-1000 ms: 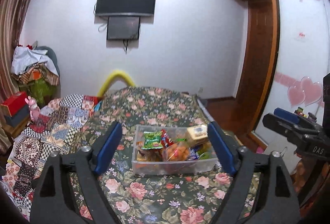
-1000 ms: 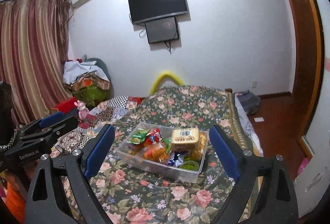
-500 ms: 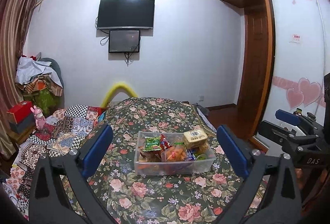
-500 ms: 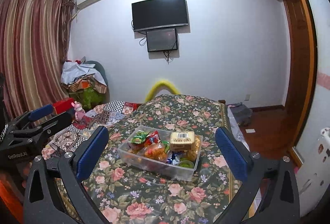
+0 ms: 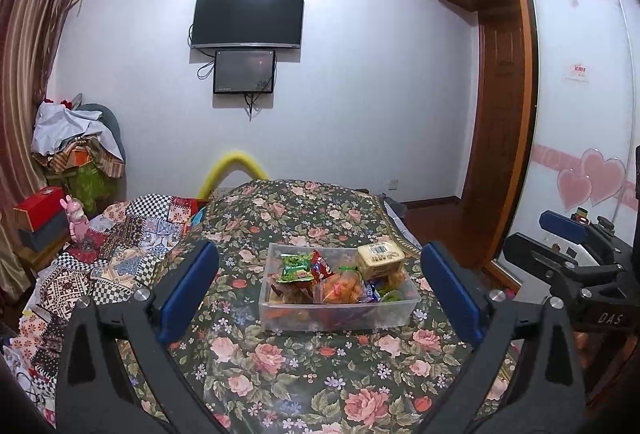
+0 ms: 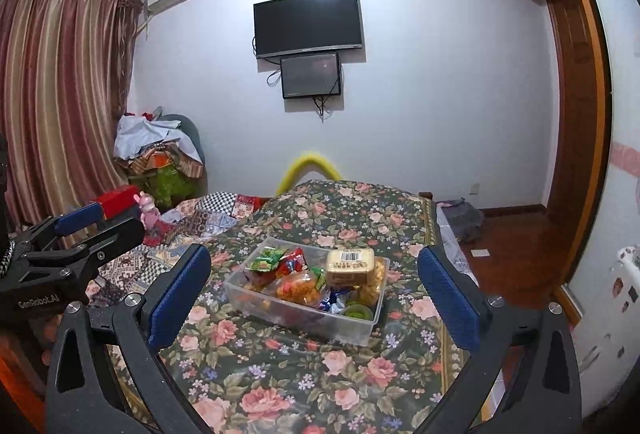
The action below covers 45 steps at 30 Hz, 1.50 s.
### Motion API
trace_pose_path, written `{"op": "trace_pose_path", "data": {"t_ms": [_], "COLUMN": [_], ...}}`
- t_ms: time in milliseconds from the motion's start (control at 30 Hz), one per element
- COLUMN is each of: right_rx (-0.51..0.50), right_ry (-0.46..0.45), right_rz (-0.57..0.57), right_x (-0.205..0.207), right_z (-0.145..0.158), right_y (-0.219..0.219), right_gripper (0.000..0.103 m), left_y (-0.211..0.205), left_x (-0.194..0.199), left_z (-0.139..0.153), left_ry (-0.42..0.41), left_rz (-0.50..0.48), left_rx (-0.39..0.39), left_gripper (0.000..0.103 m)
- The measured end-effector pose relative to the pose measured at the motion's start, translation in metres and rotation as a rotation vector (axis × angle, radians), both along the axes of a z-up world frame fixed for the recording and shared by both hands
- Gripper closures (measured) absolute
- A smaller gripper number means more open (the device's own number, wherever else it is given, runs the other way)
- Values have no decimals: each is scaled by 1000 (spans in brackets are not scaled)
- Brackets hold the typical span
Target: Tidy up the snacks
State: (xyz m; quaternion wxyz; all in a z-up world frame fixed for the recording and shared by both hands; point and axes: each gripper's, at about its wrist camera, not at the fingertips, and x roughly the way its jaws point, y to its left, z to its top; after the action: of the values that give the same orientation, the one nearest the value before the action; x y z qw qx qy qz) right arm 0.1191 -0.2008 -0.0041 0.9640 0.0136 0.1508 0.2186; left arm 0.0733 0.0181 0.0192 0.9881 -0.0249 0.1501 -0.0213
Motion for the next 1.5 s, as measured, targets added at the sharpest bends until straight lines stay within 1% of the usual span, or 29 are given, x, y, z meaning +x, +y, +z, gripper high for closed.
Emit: {"op": "trace_pose_path", "data": {"t_ms": [600, 1067, 1500], "right_rx": [3, -2, -2], "right_ry": [6, -6, -8], "right_rz": [-26, -41, -45], "right_x": [1, 0, -1], "right_z": [1, 2, 1], "right_y": [-1, -1, -2], "right_gripper": [0, 0, 0], "left_y": [0, -1, 0], "left_x": [1, 1, 2], "left_z": [-2, -3, -3], "left_ry": [10, 5, 8], "left_rz": [-1, -3, -12], "left_rx": [4, 8, -2], "left_gripper": [1, 1, 0]}}
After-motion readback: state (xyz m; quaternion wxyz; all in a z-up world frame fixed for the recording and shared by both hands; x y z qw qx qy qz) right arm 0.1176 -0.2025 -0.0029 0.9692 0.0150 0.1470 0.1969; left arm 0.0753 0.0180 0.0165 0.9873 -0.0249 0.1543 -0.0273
